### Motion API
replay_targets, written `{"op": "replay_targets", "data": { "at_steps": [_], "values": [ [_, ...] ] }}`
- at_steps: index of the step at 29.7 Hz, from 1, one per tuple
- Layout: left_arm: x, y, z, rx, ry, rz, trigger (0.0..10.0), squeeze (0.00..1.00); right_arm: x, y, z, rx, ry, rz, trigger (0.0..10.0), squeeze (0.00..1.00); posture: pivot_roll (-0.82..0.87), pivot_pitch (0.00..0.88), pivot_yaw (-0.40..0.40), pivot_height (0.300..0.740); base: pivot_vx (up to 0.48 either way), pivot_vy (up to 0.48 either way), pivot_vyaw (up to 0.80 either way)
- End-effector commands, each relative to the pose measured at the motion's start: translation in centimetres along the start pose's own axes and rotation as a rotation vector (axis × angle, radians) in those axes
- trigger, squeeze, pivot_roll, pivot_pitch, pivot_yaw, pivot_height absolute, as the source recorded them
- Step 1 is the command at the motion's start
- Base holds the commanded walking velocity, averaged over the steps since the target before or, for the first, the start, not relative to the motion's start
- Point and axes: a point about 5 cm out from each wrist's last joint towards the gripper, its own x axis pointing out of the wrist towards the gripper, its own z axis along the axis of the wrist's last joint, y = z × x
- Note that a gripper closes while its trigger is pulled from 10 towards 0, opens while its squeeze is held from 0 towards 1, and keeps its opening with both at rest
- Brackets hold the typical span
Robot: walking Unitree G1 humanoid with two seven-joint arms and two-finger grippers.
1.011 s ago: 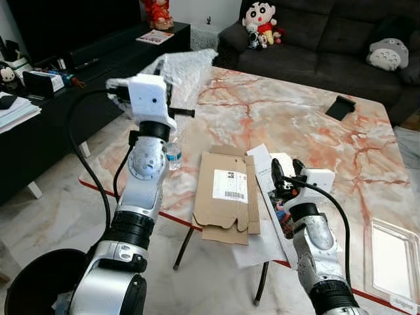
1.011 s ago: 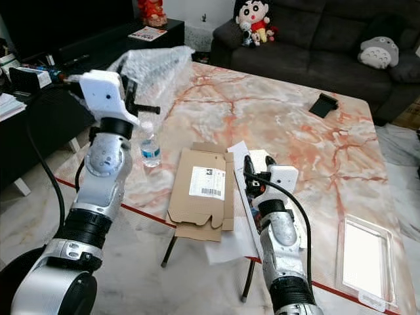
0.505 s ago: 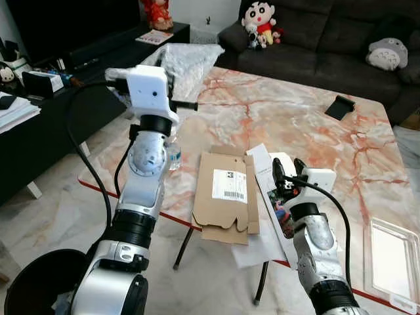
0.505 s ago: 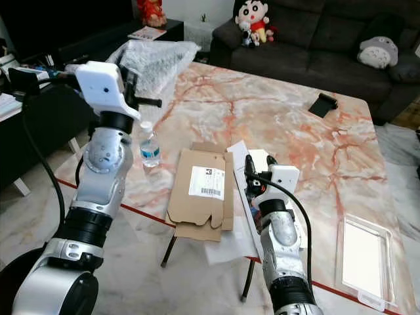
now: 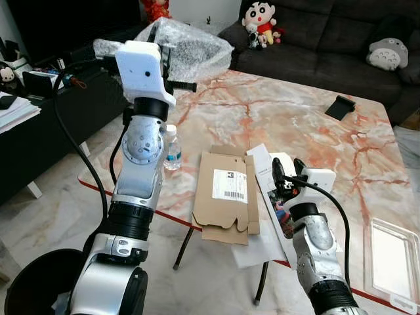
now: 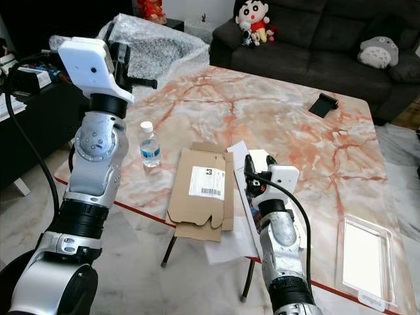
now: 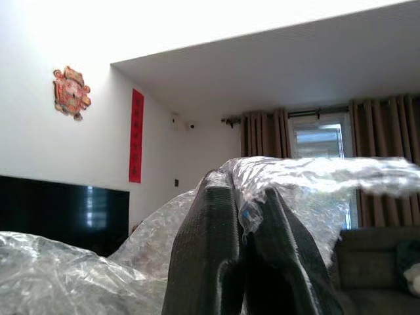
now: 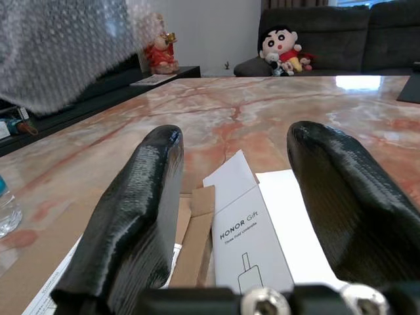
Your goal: Picking trash to rubbish bin
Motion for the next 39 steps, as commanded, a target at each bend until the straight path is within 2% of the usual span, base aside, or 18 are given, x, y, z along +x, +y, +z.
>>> {"op": "replay_targets", "data": {
  "at_steps": [1, 3, 6, 10, 20, 25, 39],
  "values": [
    [-1.1, 0.0, -1.1, 0.013, 0.065, -0.019, 10.0, 0.00, 0.6, 0.0, 1.0, -0.001, -0.044, -0.006, 10.0, 0.00, 0.11, 0.000, -0.089, 0.740, 0.000, 0.000, 0.00],
    [-2.5, 0.3, -2.5, 0.030, 0.139, -0.022, 10.0, 0.00, 0.9, 0.3, 1.7, -0.008, -0.076, 0.004, 10.0, 0.00, 0.11, 0.000, -0.089, 0.740, 0.000, 0.000, 0.00],
    [-2.7, 0.3, -2.6, 0.036, 0.148, -0.021, 10.0, 0.00, 1.0, 0.3, 1.9, -0.012, -0.081, 0.006, 10.0, 0.00, 0.11, 0.000, -0.089, 0.740, 0.000, 0.000, 0.00],
    [-3.6, 0.8, -3.4, 0.050, 0.191, 0.004, 10.0, 0.00, 1.6, 0.9, 3.4, -0.003, -0.144, 0.021, 10.0, 0.00, 0.11, 0.000, -0.092, 0.740, 0.000, 0.000, 0.00],
    [-3.9, 0.8, -4.0, 0.027, 0.217, 0.026, 10.0, 0.00, 2.0, 1.3, 4.5, -0.002, -0.186, 0.029, 10.0, 0.00, 0.11, 0.000, -0.092, 0.740, 0.000, 0.000, 0.00],
    [-4.7, 0.7, -4.8, 0.019, 0.266, 0.030, 10.0, 0.00, 2.0, 1.3, 4.8, -0.002, -0.193, 0.027, 10.0, 0.00, 0.11, 0.000, -0.092, 0.740, 0.000, 0.000, 0.00],
    [-4.8, 0.7, -4.9, 0.023, 0.267, 0.034, 10.0, 0.00, 2.0, 1.2, 4.9, -0.009, -0.189, 0.029, 10.0, 0.00, 0.09, 0.000, -0.085, 0.740, 0.000, 0.000, 0.00]
  ]
}}
